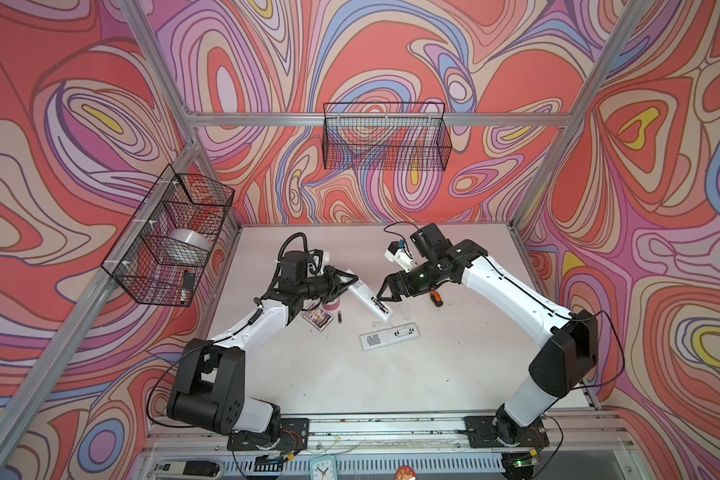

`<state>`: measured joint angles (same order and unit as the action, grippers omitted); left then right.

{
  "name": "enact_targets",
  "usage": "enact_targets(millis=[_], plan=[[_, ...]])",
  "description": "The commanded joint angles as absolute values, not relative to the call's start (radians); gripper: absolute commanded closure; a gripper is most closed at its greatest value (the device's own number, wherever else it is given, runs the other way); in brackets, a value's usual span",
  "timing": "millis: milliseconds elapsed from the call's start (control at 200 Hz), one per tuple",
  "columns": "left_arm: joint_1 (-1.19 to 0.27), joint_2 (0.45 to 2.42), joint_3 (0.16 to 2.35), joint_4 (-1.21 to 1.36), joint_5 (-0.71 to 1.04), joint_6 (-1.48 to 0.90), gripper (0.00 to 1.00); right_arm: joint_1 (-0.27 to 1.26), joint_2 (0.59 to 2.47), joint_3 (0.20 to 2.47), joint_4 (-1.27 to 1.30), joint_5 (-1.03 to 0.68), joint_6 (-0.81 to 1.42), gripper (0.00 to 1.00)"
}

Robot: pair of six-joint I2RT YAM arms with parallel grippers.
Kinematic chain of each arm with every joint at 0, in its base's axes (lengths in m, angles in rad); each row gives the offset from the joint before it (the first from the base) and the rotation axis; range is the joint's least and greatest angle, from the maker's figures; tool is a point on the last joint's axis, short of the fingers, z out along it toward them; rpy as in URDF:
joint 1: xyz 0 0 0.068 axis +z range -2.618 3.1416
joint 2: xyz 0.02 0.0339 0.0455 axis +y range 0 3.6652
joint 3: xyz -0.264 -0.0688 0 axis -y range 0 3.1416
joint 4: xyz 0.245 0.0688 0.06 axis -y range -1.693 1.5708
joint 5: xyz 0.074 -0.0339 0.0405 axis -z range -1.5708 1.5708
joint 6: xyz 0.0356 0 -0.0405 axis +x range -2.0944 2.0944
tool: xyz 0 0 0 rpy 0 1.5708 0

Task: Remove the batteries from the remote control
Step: 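Grasp the remote with the right gripper while the left gripper releases it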

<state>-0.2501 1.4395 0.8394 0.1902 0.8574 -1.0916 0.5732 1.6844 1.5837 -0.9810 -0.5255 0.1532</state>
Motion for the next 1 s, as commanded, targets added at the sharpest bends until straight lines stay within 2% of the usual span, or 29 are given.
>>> enact_targets(millis=[0,285,426,601,721,916,996], plan=[[-0.268,1.395,0.834,0.211,0.907,-1.138,1.00,0.618,1.721,1.585,-0.992,-0.514,0.122,0.10],[-0.286,1.343,0.818,0.169,0.893,-1.130,1.00,0.705,1.821,1.650,-1.045,-0.405,0.131,0.17],[-0.288,1.327,0.799,0.148,0.888,-1.122,1.00,0.723,1.831,1.666,-1.045,-0.378,0.150,0.28],[-0.288,1.319,0.785,0.085,0.870,-1.094,1.00,0.742,1.821,1.658,-1.032,-0.377,0.165,0.49],[-0.288,1.322,0.775,0.084,0.864,-1.098,1.00,0.749,1.797,1.623,-0.999,-0.384,0.180,0.57],[-0.282,1.303,0.783,0.022,0.863,-1.056,0.54,0.750,1.778,1.587,-1.009,-0.348,0.164,0.62],[-0.261,1.270,0.793,-0.063,0.854,-0.996,0.42,0.750,1.729,1.557,-1.033,-0.311,0.140,0.62]])
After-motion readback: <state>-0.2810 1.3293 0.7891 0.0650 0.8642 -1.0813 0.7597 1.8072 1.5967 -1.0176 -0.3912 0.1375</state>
